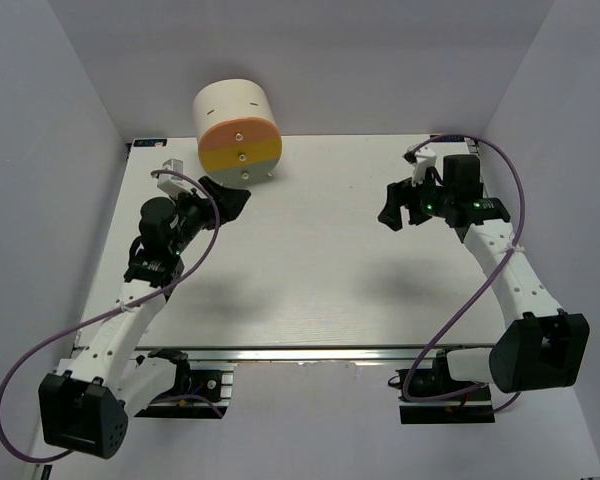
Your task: Organize the makeup
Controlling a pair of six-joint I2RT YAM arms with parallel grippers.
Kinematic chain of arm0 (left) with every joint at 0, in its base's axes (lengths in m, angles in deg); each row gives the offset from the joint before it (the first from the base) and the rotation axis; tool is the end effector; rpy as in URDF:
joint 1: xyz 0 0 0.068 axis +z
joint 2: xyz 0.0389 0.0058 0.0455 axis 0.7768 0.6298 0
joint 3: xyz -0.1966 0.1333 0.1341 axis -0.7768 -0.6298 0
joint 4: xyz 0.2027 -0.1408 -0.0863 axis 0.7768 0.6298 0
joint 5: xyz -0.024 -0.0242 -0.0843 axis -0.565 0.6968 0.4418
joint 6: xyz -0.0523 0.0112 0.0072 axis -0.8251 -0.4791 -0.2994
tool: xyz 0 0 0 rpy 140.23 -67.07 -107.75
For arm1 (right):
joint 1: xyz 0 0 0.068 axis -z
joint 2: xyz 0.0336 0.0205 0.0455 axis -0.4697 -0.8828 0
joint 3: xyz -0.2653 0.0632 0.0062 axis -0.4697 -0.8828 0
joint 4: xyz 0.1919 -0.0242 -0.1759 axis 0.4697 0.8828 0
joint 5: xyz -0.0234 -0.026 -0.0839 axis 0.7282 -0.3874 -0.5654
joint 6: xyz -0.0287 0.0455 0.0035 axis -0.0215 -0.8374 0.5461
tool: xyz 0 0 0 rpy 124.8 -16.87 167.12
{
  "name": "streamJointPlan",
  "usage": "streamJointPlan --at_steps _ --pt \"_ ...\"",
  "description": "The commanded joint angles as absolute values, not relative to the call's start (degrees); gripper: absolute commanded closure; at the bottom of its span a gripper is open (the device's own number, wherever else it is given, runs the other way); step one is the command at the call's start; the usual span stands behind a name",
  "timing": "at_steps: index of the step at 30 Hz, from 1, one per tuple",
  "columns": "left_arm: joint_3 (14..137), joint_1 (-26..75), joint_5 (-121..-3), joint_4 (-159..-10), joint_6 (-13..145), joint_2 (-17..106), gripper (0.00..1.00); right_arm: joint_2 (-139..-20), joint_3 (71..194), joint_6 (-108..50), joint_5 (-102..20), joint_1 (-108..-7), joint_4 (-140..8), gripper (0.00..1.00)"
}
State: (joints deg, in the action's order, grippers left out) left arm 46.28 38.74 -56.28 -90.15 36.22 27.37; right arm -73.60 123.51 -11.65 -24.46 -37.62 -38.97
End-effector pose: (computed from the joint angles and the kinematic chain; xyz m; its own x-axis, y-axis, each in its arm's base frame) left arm 0.2324 -0.0593 0.3188 -0.3844 -0.5718 -0.7247 0.2526 0.6899 -0.6784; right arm 0.2826 0.0625 0.3315 -0.4759 -0.2497 -0.8433 -0.5763 0.8129 0.0846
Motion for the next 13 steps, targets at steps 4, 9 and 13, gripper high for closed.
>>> streamJointPlan --at_steps 4,9,13 --pt "44.6 38.6 -54.6 -80.8 42.4 21.3 0.02 -69.9 122.3 -16.2 -27.2 -33.3 -39.6 0.11" --pt "44.4 38.6 -54.7 -78.5 43.3 19.6 0.02 -68.4 120.8 -17.7 -31.7 -31.5 -42.2 0.11" --pt "45.3 38.6 -55.0 -76.8 44.7 19.0 0.02 -67.4 119.4 -18.8 -32.9 -30.4 -44.0 0.11"
